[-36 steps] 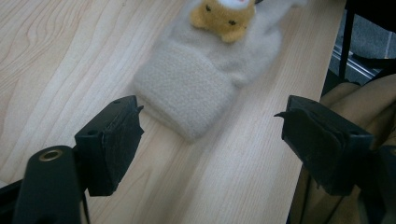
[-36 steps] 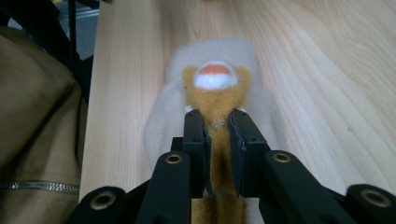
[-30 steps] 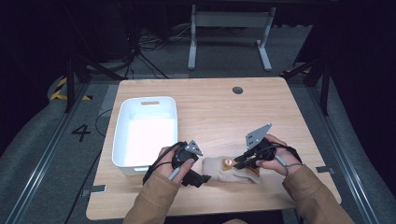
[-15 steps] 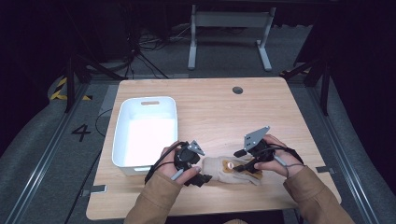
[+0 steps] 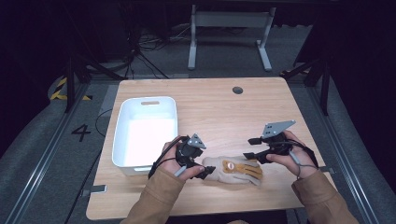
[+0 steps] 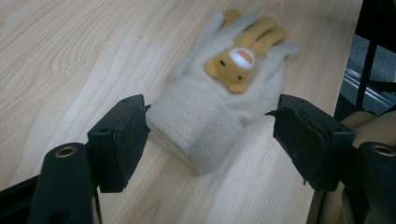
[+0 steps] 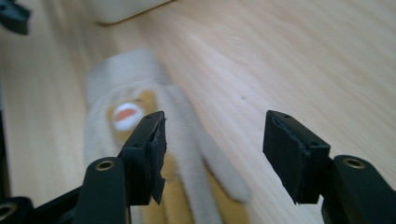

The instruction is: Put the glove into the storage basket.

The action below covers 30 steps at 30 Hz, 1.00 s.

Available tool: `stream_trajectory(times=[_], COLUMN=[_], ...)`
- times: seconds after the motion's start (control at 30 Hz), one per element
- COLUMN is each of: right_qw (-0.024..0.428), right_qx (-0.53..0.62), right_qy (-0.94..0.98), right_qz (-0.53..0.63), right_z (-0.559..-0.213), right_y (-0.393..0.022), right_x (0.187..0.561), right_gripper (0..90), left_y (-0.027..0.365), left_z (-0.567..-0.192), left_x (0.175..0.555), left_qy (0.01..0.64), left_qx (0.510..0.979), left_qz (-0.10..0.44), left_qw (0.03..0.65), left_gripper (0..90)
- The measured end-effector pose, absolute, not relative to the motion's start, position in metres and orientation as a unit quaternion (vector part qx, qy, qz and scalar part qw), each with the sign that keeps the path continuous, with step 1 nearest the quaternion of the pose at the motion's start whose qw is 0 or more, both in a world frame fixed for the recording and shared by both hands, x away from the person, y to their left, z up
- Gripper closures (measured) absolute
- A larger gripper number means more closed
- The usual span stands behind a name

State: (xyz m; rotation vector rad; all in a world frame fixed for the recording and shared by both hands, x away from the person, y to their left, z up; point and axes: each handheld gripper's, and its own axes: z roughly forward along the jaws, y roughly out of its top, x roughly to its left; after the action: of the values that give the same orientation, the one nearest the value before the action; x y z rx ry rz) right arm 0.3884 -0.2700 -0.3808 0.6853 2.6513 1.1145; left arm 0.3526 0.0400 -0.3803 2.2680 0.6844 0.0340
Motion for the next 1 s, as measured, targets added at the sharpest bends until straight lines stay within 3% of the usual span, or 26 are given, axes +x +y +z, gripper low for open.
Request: stream_trajectory(times=[0.47,0.6,0.8,0.87,0.93,1.0], right_qw=[0.158,0.146,0.113,0.105,0.085,0.079], right_qx=[0.359,0.372,0.364,0.360,0.345,0.341], right_qy=[0.835,0.837,0.870,0.873,0.883,0.884], right_qz=[0.386,0.373,0.314,0.311,0.307,0.311], right_z=[-0.381,-0.383,-0.387,-0.388,-0.388,-0.389], right_y=[-0.318,-0.324,-0.319,-0.318,-0.314,-0.312], right_x=[0.391,0.389,0.384,0.383,0.381,0.379], right_gripper=[39.5,50.2,77.8,80.1,88.4,89.5], left_y=[0.027,0.024,0.021,0.021,0.018,0.018], left_z=[-0.381,-0.381,-0.383,-0.383,-0.385,-0.385], left_x=[0.359,0.361,0.362,0.362,0.363,0.363], left_qy=[0.247,0.256,0.251,0.248,0.246,0.247], left_qx=[0.891,0.889,0.895,0.896,0.896,0.896], left_qz=[0.014,0.016,0.009,0.008,0.004,0.004], left_qw=[0.381,0.378,0.370,0.368,0.369,0.368], left_gripper=[26.2,26.0,29.7,30.2,30.6,30.8])
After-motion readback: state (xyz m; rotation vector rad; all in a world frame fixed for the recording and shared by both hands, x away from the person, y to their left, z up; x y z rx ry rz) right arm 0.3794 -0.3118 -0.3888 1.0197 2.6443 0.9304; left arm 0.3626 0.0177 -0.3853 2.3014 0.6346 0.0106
